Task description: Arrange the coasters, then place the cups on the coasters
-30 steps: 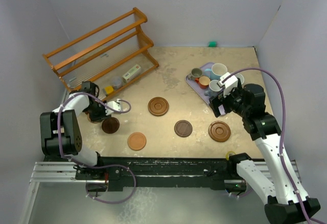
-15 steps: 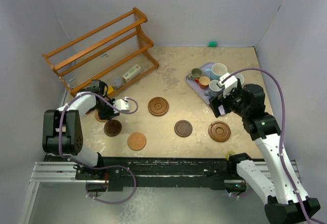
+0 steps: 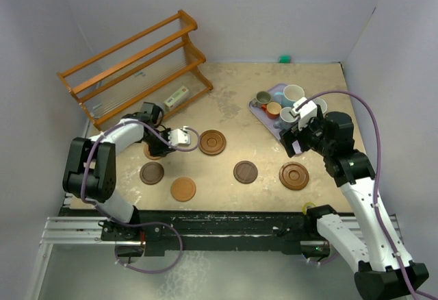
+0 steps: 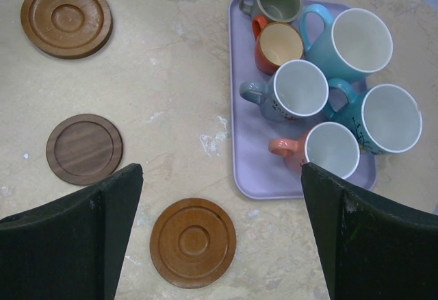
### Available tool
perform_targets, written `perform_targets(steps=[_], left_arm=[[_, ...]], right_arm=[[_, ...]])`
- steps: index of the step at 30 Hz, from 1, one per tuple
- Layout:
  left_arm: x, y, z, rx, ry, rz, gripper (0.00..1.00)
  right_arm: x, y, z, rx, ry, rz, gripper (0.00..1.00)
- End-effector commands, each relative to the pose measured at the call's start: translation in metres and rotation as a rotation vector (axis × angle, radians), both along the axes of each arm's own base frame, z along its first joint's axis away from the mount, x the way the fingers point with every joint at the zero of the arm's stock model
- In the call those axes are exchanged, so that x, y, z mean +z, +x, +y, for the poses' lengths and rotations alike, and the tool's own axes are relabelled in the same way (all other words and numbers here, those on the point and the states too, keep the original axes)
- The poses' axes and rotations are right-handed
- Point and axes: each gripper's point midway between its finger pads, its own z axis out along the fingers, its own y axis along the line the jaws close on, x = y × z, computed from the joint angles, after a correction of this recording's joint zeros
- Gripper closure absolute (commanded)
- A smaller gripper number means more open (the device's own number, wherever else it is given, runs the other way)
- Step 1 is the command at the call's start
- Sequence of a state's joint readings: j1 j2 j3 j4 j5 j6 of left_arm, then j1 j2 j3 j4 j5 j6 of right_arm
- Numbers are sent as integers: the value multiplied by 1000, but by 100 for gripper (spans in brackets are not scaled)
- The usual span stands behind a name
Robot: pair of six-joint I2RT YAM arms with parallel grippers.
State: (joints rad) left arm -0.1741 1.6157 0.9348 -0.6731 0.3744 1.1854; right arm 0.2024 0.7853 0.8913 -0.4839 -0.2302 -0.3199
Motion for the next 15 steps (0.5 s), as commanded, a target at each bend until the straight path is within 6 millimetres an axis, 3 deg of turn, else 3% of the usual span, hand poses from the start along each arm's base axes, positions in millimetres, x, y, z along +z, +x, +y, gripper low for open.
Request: perform_targets(steps=[1, 8, 15], left_arm=[[-4, 4, -48, -26, -87, 35, 69], [-2, 21, -91, -56, -81, 13, 68], [19, 42, -104, -17, -120, -67, 65]], right_arm=[[5, 1, 1, 11, -3, -26, 0], [4, 1, 1, 9, -3, -25, 0], [1, 0, 2, 19, -1, -13, 0]])
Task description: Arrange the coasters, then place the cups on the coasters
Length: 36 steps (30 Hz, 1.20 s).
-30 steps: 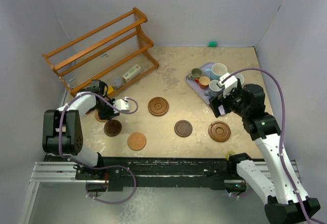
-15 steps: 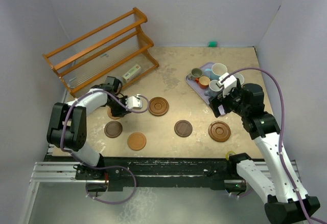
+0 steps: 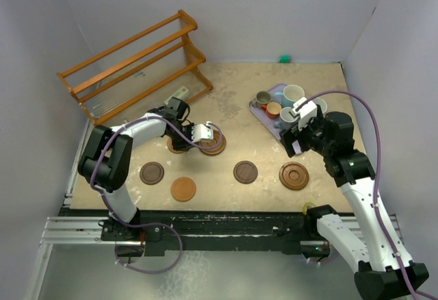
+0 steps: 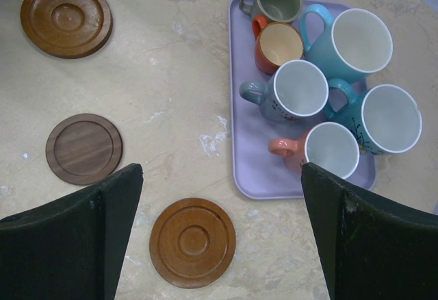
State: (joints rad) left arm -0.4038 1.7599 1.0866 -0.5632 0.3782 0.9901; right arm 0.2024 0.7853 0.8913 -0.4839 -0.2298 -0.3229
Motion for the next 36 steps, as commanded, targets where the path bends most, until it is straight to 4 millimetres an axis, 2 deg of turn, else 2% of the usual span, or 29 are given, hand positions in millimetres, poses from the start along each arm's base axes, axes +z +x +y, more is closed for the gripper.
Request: perform_targets(steps=[1, 6, 10, 15, 21, 24, 26, 29, 32, 36], left_arm=[[18, 15, -12, 42, -57, -45, 63], [42, 17, -7, 64, -59, -105, 53], [69, 12, -5, 84, -96, -169, 43], [87, -9, 8, 102, -104, -204, 36], [81, -51, 45, 134, -6, -186, 32], [74, -67, 71, 185, 28, -142, 32], [68, -77, 97, 230, 49, -88, 32], [56, -89, 119, 259, 77, -24, 32], [38, -98, 131, 263, 111, 12, 32], [19, -94, 142, 274, 152, 30, 32]], right_arm=[[1, 0, 3, 20, 1, -11, 0], [3, -1, 4, 32, 5, -17, 0], [3, -3, 6, 46, 8, -17, 0], [4, -4, 8, 61, 9, -17, 0], [4, -5, 9, 68, 11, -20, 0], [4, -6, 10, 71, 14, -17, 0], [4, -6, 10, 72, 15, -15, 0], [4, -6, 11, 75, 17, -13, 0], [6, -7, 10, 75, 17, -18, 0], [7, -9, 10, 77, 19, -26, 0]])
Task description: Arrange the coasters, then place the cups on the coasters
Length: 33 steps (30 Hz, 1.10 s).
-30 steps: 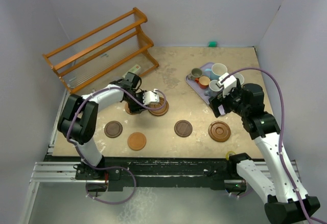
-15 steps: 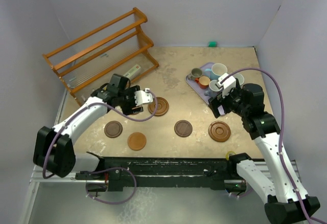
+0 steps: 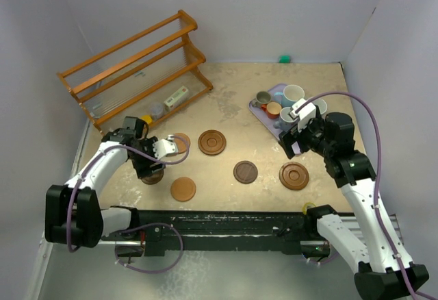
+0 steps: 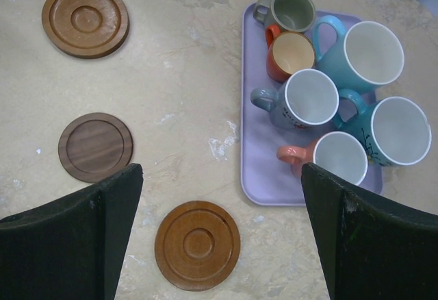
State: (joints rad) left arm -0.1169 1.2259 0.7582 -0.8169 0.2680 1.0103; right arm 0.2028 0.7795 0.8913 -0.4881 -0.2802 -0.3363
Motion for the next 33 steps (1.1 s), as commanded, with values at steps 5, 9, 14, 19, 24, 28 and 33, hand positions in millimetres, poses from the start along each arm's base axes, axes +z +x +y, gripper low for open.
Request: perform_targets(steps=[5, 9, 14, 19, 24, 28, 33], left_arm=[[-22, 8, 18, -5, 35, 75, 35], [-26, 12, 21, 0, 31, 87, 35], [-31, 16, 23, 11, 16, 104, 36], [-39, 17, 21, 17, -6, 139, 41], [-46, 14, 13, 37, -52, 186, 54], [-48, 14, 3, 45, -97, 196, 61], [-49, 19, -21, 37, -111, 196, 67]], right_arm=[[4, -6, 3, 30, 8, -21, 0], [4, -6, 3, 31, 7, -23, 0], [3, -6, 3, 32, 5, -18, 0], [3, -6, 4, 34, 5, -16, 0], [2, -6, 3, 32, 3, -17, 0], [1, -6, 4, 34, 3, -12, 0], [2, -5, 3, 30, 1, -15, 0]])
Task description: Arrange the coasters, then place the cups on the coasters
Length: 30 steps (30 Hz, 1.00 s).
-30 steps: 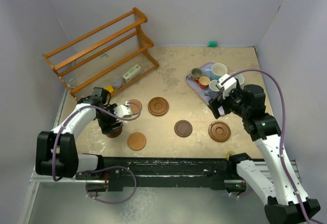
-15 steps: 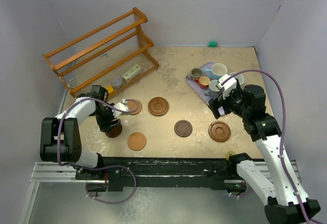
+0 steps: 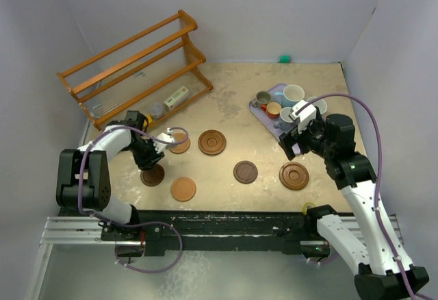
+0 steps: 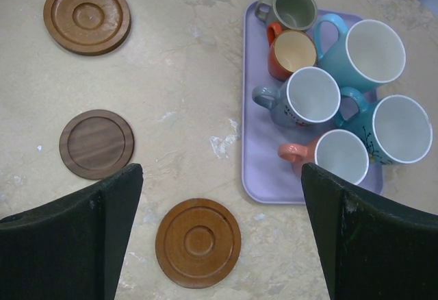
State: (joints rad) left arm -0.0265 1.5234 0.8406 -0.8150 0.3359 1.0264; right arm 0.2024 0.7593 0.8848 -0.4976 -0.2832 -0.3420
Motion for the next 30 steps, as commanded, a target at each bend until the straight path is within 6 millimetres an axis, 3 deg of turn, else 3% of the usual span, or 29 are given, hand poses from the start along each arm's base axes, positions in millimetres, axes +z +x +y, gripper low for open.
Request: perform_targets(steps=[1, 7, 17, 21, 30], left_arm=[[-10, 12, -35, -24, -53, -21, 70], [-13, 25, -77, -19, -51, -57, 73], [-4, 26, -114, -40, -71, -86, 74], [-1, 33, -122, -35, -74, -116, 74], [9, 45, -119, -35, -47, -170, 73]], right_arm=[[1, 0, 3, 25, 2, -8, 0], [1, 0, 3, 23, 0, -7, 0], [-2, 0, 3, 27, -4, 6, 0], [-2, 0, 4, 27, -4, 6, 0], [-2, -2, 5, 36, -1, 6, 0]])
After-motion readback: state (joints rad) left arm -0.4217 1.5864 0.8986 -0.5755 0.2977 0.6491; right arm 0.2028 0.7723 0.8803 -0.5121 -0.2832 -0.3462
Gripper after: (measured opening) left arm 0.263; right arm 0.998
